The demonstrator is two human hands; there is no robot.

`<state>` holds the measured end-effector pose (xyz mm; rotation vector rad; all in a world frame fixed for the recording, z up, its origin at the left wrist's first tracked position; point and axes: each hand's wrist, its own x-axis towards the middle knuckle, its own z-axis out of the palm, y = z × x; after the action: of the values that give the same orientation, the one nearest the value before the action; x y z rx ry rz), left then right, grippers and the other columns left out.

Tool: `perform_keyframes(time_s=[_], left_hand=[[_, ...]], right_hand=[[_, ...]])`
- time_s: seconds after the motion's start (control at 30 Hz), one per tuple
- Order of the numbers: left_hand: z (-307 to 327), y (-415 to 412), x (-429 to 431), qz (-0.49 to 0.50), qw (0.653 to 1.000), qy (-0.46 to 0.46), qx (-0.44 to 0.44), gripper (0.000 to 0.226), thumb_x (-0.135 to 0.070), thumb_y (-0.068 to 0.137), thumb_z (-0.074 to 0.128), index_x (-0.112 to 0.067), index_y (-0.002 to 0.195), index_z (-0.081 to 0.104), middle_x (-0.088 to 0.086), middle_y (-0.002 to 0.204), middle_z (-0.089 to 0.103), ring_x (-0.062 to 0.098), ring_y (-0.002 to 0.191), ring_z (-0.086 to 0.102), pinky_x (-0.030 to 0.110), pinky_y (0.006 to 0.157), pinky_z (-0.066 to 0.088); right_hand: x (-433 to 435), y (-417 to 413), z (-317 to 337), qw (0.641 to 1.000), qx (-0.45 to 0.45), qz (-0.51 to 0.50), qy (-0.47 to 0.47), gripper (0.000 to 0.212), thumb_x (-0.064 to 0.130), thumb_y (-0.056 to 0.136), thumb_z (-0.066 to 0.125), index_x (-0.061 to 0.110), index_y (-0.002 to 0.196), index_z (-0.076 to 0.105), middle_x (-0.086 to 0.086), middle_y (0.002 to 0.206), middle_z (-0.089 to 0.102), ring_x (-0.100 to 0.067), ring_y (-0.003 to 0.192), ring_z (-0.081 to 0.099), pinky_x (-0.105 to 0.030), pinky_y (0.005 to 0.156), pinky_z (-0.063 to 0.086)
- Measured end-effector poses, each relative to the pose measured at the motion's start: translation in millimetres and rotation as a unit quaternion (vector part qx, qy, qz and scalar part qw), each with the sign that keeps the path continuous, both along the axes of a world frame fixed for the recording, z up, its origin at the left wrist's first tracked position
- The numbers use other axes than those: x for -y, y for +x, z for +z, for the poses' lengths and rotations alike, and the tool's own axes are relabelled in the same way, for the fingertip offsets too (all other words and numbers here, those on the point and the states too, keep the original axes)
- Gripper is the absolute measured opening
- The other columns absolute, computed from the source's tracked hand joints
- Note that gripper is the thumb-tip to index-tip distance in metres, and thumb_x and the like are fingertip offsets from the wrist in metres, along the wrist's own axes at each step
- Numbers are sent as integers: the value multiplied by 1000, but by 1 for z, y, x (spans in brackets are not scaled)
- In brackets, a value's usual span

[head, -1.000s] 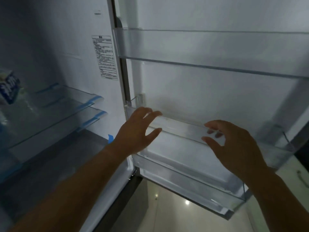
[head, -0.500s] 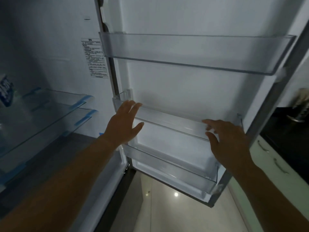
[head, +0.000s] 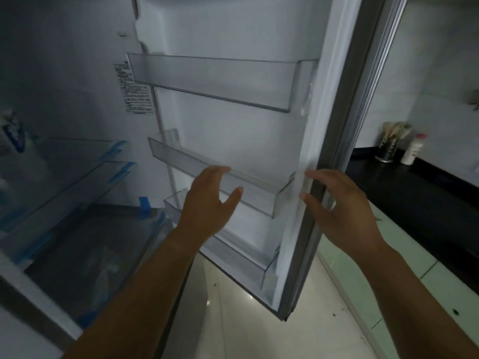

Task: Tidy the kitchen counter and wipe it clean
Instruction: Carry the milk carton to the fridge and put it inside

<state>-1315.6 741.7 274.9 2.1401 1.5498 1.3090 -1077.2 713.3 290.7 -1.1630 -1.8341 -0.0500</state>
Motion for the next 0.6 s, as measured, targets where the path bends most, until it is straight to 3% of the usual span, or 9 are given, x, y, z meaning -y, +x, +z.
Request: perform_keyframes(time_s=[0.1, 0.2, 0.3, 0.37, 0.47, 0.53, 0.6], left_hand=[[0, 8, 28, 10, 999, 3, 51, 41, -32, 89, 57, -12, 124, 54, 7, 132, 50, 20, 126, 44, 36, 110, 31], [-3, 6, 48, 41, 998, -8, 45, 35, -28, 89, 58, -13, 120, 58, 9, 137, 47, 20, 129, 40, 38, 110, 30], [-2, 5, 64, 75, 996, 14, 36, 25, -16, 91, 55, -7, 113, 62, 13, 133, 50, 24, 127, 44, 39, 109, 31], [-1, 3, 76, 94, 995, 25, 27, 22, -8, 93, 50, -5, 111, 63, 12, 128, 53, 23, 123, 46, 32, 109, 30], [1, -2, 95, 135, 991, 20, 13, 25, -15, 95, 46, -9, 113, 62, 1, 123, 54, 16, 118, 49, 12, 99, 29], [0, -5, 109, 178, 984, 1, 6, 29, -26, 94, 48, -15, 119, 58, -3, 120, 55, 13, 112, 51, 11, 92, 32], [-4, -7, 123, 228, 974, -14, -3, 35, -31, 93, 50, -21, 126, 53, -10, 121, 49, 7, 112, 46, 16, 92, 31]], right_hand=[[8, 7, -5, 998, -46, -2, 46, 33, 19, 82, 66, 10, 113, 61, -1, 105, 57, -10, 97, 52, -18, 88, 40], [13, 4, -12, 991, -112, -17, 72, 33, 18, 81, 69, 11, 111, 58, 3, 109, 50, -6, 98, 51, -24, 86, 47], [18, -2, -15, 979, -201, 8, 21, 48, 27, 76, 72, 15, 118, 51, 8, 118, 44, 5, 100, 47, -13, 82, 46], [19, -7, -16, 977, -208, 39, 3, 55, 28, 76, 72, 13, 124, 48, 0, 123, 48, 4, 103, 48, -7, 83, 44], [23, -14, -17, 973, -206, 101, -14, 55, 21, 78, 72, 9, 127, 49, -6, 124, 55, -12, 104, 58, -28, 85, 54], [25, -18, -16, 971, -195, 136, -17, 51, 20, 78, 71, 6, 124, 52, -8, 120, 60, -18, 102, 62, -39, 81, 57], [28, -25, -18, 969, -177, 173, -13, 50, 20, 78, 71, 4, 122, 54, -10, 119, 62, -19, 103, 63, -37, 82, 57]])
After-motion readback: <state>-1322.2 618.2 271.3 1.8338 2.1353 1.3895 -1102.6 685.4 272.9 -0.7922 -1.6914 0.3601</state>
